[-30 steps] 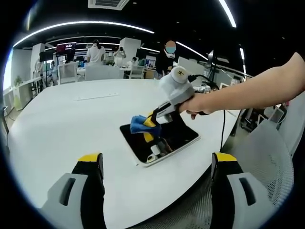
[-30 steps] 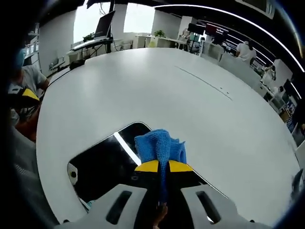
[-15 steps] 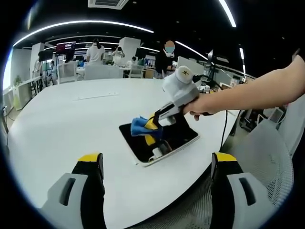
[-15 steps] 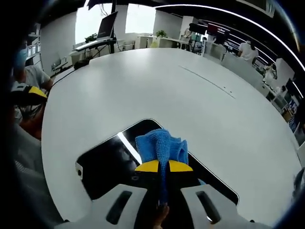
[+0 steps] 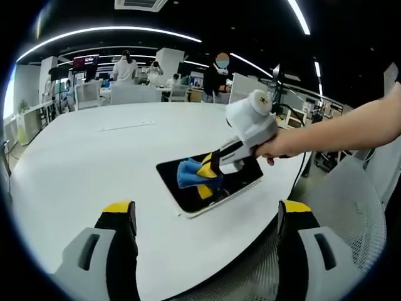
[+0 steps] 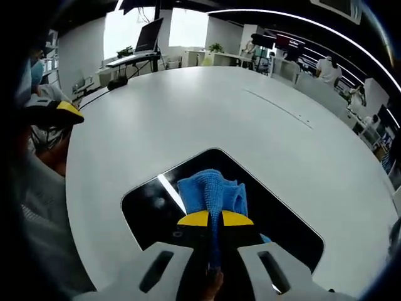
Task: Wipe the mirror surface with the cleaning cloth until all visible marks leave the cleaned area.
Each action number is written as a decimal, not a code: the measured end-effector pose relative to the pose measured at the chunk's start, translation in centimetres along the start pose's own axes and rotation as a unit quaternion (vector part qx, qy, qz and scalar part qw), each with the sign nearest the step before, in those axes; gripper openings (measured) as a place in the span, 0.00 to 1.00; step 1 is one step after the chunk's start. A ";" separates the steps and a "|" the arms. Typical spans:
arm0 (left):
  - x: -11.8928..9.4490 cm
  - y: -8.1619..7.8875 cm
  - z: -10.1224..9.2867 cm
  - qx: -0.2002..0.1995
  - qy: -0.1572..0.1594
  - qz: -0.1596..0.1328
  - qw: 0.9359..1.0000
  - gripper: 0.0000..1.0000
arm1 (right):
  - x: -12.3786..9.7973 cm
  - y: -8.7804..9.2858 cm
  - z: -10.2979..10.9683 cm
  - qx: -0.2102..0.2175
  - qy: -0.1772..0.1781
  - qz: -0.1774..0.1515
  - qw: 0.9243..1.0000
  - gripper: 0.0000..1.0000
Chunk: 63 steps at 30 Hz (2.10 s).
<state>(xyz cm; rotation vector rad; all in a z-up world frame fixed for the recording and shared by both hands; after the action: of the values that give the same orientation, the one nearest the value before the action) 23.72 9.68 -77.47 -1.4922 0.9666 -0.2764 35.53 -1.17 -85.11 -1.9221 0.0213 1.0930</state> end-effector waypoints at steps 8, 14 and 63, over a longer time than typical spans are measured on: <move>0.0 0.0 0.0 0.001 0.000 0.000 1.000 0.93 | -0.7 0.5 0.7 0.010 0.000 -0.004 1.000 0.00; 0.0 -0.1 0.0 0.001 -0.001 -0.002 1.000 0.93 | -1.1 0.8 1.3 0.003 -0.002 -0.006 1.000 0.00; -0.3 -0.2 0.1 0.002 -0.007 -0.003 1.000 0.93 | -3.4 2.6 3.9 0.010 -0.017 -0.017 1.000 0.00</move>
<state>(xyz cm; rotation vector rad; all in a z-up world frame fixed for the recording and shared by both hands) 23.67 9.94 -77.23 -1.4906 0.9510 -0.2718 29.73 -1.26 -85.41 -1.8788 -0.0198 1.0983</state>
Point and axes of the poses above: the point that each gripper's makers call its tool centre point, and the gripper's own axes: x roughly forward along the fingers, z roughly to its left, y roughly out of its underside, the point moved 2 cm from there along -x, roughly backward along the fingers, and after that the axes turned 6 degrees about y, right-handed, at the moved point
